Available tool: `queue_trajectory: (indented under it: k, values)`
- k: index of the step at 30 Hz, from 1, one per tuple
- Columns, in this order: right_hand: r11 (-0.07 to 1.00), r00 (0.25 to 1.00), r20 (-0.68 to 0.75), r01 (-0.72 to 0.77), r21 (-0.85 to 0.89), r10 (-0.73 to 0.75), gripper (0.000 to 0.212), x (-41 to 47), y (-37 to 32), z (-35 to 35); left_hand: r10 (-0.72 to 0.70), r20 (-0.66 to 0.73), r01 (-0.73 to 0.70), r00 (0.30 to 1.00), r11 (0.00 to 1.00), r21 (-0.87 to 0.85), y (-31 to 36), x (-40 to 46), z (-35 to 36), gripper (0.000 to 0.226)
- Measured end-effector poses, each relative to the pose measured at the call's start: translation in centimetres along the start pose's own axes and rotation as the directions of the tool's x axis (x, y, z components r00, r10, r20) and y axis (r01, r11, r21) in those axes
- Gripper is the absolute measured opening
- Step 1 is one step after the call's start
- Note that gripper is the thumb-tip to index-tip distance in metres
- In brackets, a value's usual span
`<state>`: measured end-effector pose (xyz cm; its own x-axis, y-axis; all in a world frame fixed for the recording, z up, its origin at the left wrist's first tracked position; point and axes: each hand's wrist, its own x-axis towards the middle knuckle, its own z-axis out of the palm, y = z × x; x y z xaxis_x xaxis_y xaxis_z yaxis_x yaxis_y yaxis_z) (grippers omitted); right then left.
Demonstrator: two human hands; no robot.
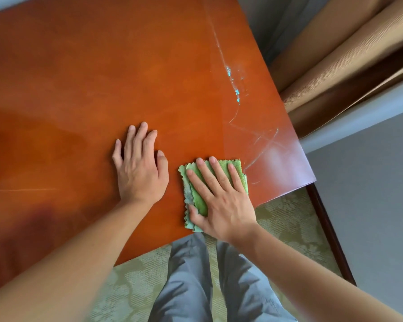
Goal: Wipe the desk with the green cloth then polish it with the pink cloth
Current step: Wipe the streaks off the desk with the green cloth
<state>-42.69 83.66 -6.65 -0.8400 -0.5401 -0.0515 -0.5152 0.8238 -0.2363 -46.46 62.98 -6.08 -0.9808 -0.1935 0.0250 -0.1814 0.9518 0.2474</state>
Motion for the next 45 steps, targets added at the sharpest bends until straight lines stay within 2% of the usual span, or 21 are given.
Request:
queue_trajectory:
  k: [5,10,14,16,20,27,32,40,45]
  values:
    - [0.997,0.991,-0.111,-0.075,0.000,0.074,0.073,-0.8,6.2,-1.0,-0.023,0.034,0.022,0.999,0.999,0.025,0.9,0.1,-0.4,0.049]
    - [0.995,0.991,-0.094,-0.094,-0.014,0.093,0.075,-0.9,8.2,-1.4,-0.010,0.009,0.010,1.000,1.000,-0.008,3.8,1.0,-0.2,0.048]
    - [0.996,0.995,-0.058,-0.084,-0.033,0.082,0.074,-1.0,8.1,-1.5,0.031,0.109,-0.032,0.994,0.999,0.006,8.0,1.2,1.2,0.052]
    - [0.996,0.995,-0.058,-0.086,-0.031,0.084,0.072,-1.1,8.0,-1.6,0.002,0.107,-0.006,0.994,0.999,0.035,8.9,0.9,1.8,0.053]
    - [0.994,0.994,-0.040,-0.106,-0.022,0.105,0.071,-1.0,6.7,-1.6,0.001,0.059,-0.005,0.998,0.998,0.060,9.0,0.7,2.2,0.052]
    - [1.000,1.000,0.026,-0.013,0.009,0.013,0.070,-1.0,4.8,-1.3,0.004,0.050,-0.007,0.999,0.998,0.061,9.1,0.6,2.2,0.051]
    - [0.997,0.997,0.032,0.070,-0.009,-0.070,0.070,-1.2,6.7,-1.6,-0.003,0.059,-0.001,0.998,0.998,0.063,9.0,0.6,2.2,0.051]
    - [0.999,1.000,-0.010,0.018,-0.044,-0.019,0.066,-2.0,14.1,-3.4,0.000,0.039,-0.002,0.999,0.999,0.049,9.0,0.6,2.3,0.052]
    - [0.998,1.000,-0.027,-0.012,-0.057,0.011,0.065,-1.9,14.5,-3.5,0.005,0.034,-0.006,0.999,0.999,0.047,9.0,0.7,2.4,0.051]
